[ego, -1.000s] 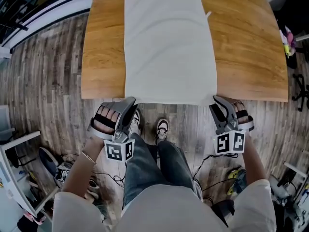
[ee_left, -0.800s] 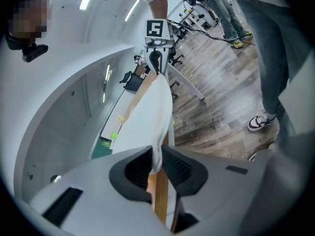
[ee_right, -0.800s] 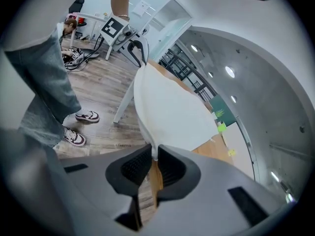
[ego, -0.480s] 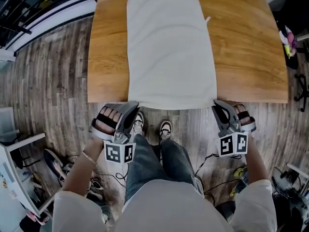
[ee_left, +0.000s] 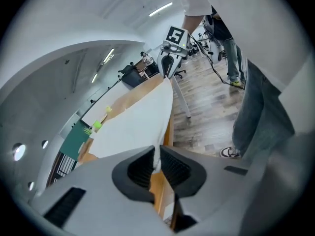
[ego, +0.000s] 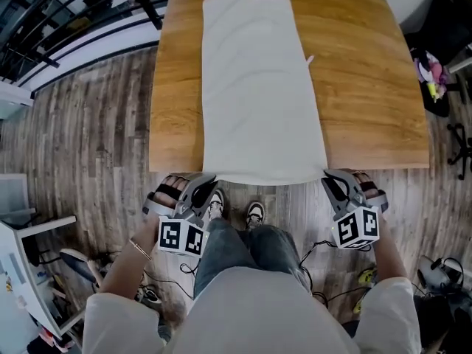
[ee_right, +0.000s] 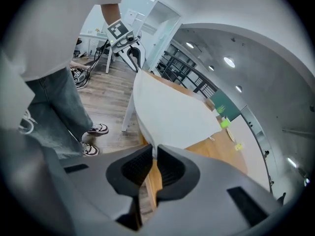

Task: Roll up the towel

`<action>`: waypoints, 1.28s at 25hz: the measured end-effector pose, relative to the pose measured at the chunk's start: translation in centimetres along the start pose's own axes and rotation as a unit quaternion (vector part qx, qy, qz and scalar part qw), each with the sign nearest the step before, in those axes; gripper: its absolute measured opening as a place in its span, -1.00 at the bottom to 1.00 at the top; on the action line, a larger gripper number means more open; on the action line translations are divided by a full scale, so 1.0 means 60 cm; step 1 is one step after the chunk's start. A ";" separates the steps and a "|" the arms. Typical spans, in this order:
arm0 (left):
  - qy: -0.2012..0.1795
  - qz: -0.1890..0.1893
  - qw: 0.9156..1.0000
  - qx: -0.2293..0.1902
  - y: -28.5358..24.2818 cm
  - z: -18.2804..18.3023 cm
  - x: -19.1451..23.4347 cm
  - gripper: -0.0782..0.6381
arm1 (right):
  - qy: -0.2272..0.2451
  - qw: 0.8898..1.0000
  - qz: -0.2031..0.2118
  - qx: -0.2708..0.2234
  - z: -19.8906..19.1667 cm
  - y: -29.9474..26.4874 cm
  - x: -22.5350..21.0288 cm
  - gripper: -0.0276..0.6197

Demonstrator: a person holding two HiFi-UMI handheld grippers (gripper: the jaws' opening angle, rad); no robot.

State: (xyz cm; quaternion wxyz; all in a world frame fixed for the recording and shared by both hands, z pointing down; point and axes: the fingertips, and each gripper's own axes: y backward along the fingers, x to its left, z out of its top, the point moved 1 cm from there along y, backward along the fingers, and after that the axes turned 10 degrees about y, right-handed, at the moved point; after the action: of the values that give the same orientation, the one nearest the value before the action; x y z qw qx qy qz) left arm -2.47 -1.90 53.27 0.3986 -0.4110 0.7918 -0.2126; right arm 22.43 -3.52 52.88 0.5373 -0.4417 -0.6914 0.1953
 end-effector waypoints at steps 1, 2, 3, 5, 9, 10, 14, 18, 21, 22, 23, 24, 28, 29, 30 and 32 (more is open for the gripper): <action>0.007 -0.005 1.000 0.001 0.004 0.001 0.000 -0.69 | -0.003 1.000 0.003 0.000 0.002 0.004 0.002 -0.83; 0.016 -0.010 1.000 0.002 0.007 0.002 -0.002 -0.69 | -0.007 1.000 0.008 0.001 0.004 0.008 0.005 -0.83; 0.025 -0.017 1.000 0.003 0.010 0.002 -0.005 -0.69 | -0.011 1.000 0.013 0.002 0.006 0.012 0.009 -0.83; 0.042 -0.031 0.999 0.006 0.015 0.003 -0.011 -0.69 | -0.021 0.999 0.023 0.004 0.008 0.018 0.015 -0.83; 0.073 -0.049 0.996 0.005 0.019 0.009 0.002 -0.69 | -0.054 0.998 0.038 0.004 0.009 0.024 0.005 -0.83; 0.083 -0.052 0.995 0.004 0.018 0.010 0.011 -0.69 | -0.060 0.997 0.042 0.005 0.009 0.022 -0.001 -0.83; 0.122 -0.064 0.990 0.003 0.007 0.013 0.056 -0.69 | -0.082 0.994 0.065 0.009 0.007 0.007 -0.031 -0.83; 0.159 -0.073 0.985 0.006 -0.004 0.010 0.095 -0.69 | -0.115 0.991 0.069 0.007 0.009 -0.009 -0.070 -0.83; 0.190 -0.076 0.979 0.009 -0.017 0.008 0.125 -0.68 | -0.136 0.988 0.071 0.009 0.007 -0.027 -0.102 -0.83; 0.199 -0.076 0.977 0.010 -0.023 0.007 0.136 -0.68 | -0.143 0.987 0.073 0.010 0.005 -0.035 -0.113 -0.83; 0.207 -0.076 0.975 0.012 -0.030 0.005 0.146 -0.68 | -0.148 0.986 0.075 0.011 0.002 -0.044 -0.123 -0.83; 0.215 -0.077 0.974 0.016 -0.038 0.003 0.155 -0.68 | -0.154 0.985 0.078 0.011 -0.001 -0.054 -0.131 -0.83; 0.235 -0.080 0.968 0.030 -0.074 -0.010 0.182 -0.68 | -0.177 0.981 0.083 0.014 -0.012 -0.092 -0.156 -0.83; 0.239 -0.080 0.967 0.033 -0.083 -0.013 0.188 -0.68 | -0.186 0.979 0.083 0.014 -0.016 -0.100 -0.161 -0.83; 0.243 -0.081 0.966 0.035 -0.092 -0.016 0.194 -0.68 | -0.196 0.977 0.081 0.014 -0.020 -0.108 -0.167 -0.83; 0.247 -0.082 0.965 0.040 -0.107 -0.021 0.206 -0.68 | -0.214 0.974 0.080 0.011 -0.025 -0.122 -0.180 -0.83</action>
State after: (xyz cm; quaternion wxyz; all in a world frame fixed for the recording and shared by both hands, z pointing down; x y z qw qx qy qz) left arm -4.64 -15.69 52.61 0.1874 -0.3933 0.8201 -0.3710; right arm 21.20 -16.60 52.67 0.3647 -0.4377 -0.7504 0.3351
